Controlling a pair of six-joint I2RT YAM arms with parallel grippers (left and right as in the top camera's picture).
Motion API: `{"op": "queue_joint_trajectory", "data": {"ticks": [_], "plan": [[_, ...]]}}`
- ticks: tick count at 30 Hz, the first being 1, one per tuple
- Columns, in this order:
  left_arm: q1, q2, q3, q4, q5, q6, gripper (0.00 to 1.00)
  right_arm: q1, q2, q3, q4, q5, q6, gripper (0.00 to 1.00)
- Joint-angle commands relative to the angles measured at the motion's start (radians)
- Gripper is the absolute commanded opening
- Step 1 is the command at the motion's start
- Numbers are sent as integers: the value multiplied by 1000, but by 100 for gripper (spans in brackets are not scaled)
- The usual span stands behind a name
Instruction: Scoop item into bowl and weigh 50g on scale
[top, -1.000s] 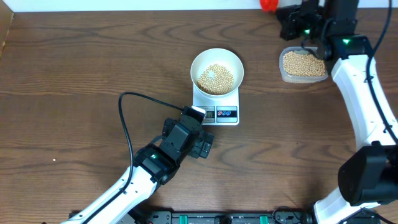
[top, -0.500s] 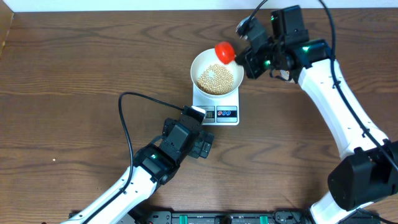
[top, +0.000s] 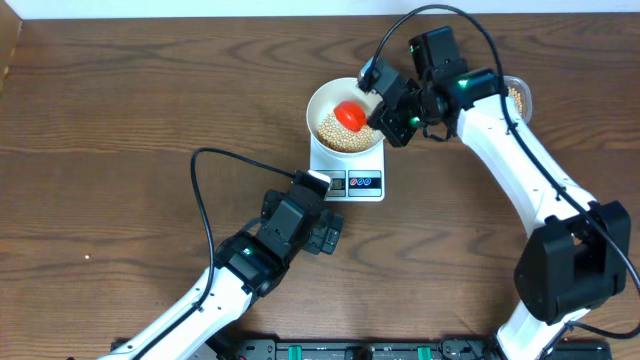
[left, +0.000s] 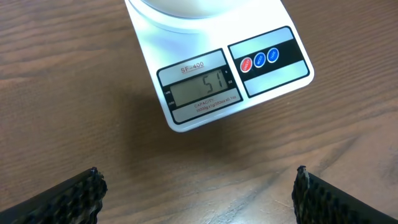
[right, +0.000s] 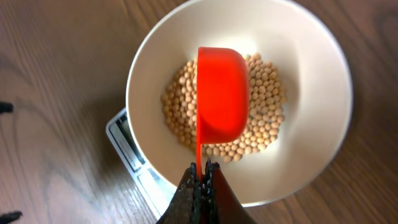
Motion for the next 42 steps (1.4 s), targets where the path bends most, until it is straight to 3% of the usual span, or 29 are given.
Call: {"op": "queue_joint_trajectory", "data": {"ticks": [1,13,24,30,42], "plan": [[-2,-6,-7,1,-2,5,98,12,5,-17,0,8,-85,1],[-2,-6,-7,1,-2,5,98,14,7,-48,15,42,-167,1],[-2,-6,-7,1,-2,5,98,14,37,-48,86,72,-167,1],[-2,-6,-7,1,-2,5,98,14,51,-48,156,187,-167,1],[-2,-6,-7,1,-2,5,98,28,54,-48,153,187,-167,1]]}}
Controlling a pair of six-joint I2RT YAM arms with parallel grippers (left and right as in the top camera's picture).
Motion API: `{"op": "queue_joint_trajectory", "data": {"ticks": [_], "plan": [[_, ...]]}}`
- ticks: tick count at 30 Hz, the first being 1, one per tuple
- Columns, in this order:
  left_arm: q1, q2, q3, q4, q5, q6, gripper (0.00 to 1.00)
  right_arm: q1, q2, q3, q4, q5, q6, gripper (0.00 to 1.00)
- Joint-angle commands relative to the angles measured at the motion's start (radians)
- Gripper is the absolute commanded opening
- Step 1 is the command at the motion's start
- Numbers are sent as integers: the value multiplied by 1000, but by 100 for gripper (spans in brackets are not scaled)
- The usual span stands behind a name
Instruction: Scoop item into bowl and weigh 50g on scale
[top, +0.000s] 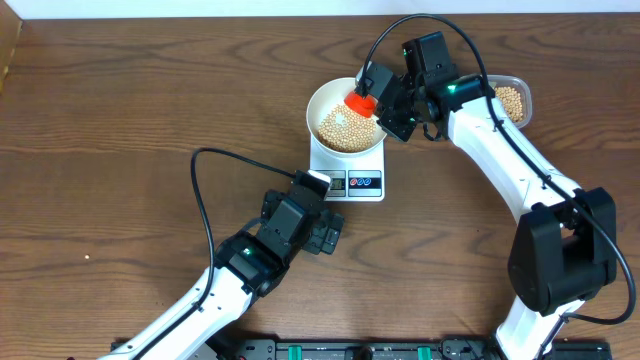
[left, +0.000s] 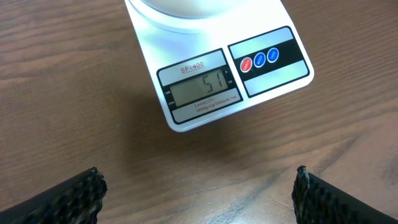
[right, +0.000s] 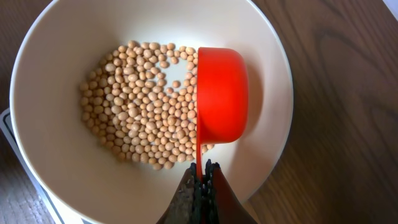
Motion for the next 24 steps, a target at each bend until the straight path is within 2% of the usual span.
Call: {"op": "queue_joint_trajectory", "data": {"ticks": [1,24], "plan": [[-2,-6,-7,1,-2,5,98,23,8,-8,-6,4,-10,1],[-2,-6,-7,1,-2,5,98,27,38,-13,36,57,-5,1]]}}
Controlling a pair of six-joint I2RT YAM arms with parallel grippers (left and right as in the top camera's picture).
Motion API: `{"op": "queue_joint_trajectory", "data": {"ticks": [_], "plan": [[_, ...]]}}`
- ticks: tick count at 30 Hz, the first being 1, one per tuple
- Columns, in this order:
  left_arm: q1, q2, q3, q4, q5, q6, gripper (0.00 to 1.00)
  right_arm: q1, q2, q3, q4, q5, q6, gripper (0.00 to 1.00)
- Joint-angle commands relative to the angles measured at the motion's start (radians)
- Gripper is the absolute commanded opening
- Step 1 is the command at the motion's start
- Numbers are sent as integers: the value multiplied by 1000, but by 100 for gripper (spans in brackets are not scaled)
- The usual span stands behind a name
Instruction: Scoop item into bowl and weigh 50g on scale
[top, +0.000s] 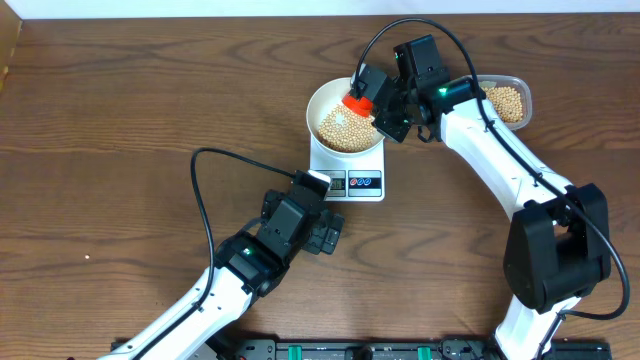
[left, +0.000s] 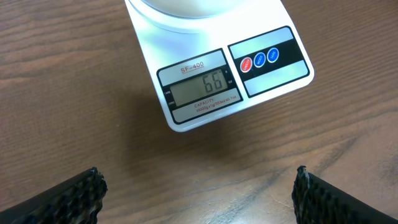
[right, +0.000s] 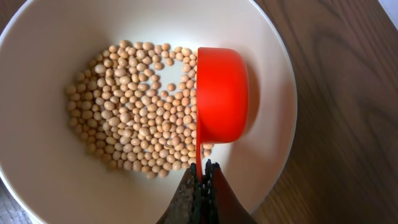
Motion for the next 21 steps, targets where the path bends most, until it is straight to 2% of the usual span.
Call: {"op": "queue_joint_trajectory", "data": {"ticks": [1,21], "plan": [[-2,-6,-7,1,-3,5,98,7,20,-8,0,9,-2,1],[-2,-6,-7,1,-3,5,98,45,40,-8,0,30,12,1]]}}
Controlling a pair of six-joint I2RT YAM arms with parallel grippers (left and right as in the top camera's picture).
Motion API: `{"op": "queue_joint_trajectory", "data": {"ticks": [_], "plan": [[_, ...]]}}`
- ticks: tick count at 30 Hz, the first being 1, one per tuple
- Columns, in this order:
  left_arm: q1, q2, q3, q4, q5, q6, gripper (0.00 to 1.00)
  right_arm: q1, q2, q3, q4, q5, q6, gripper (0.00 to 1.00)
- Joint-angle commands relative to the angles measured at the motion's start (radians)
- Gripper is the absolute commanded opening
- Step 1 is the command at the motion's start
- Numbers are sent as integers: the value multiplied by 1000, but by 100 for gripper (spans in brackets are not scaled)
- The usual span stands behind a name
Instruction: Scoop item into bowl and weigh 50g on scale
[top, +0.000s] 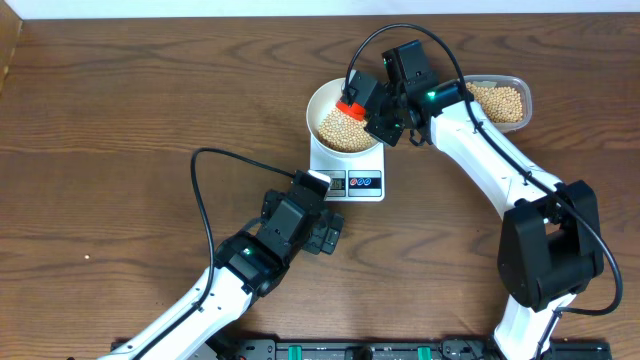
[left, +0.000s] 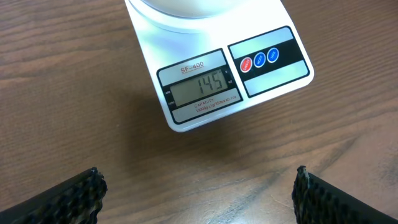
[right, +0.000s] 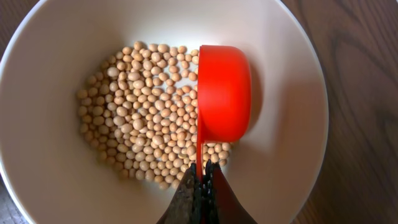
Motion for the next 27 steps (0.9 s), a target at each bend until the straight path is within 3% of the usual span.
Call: {"op": "queue_joint_trajectory", "data": {"ticks": [1,17,27], "plan": [[-2,-6,-7,1,-2,5,98,12,19,-8,-5,11,11,1],[-2,-6,-7,1,-2,5,98,22,19,-7,-10,11,38,1],[-2,-6,-7,1,-2,5,98,22,19,-7,37,111,75,1]]}}
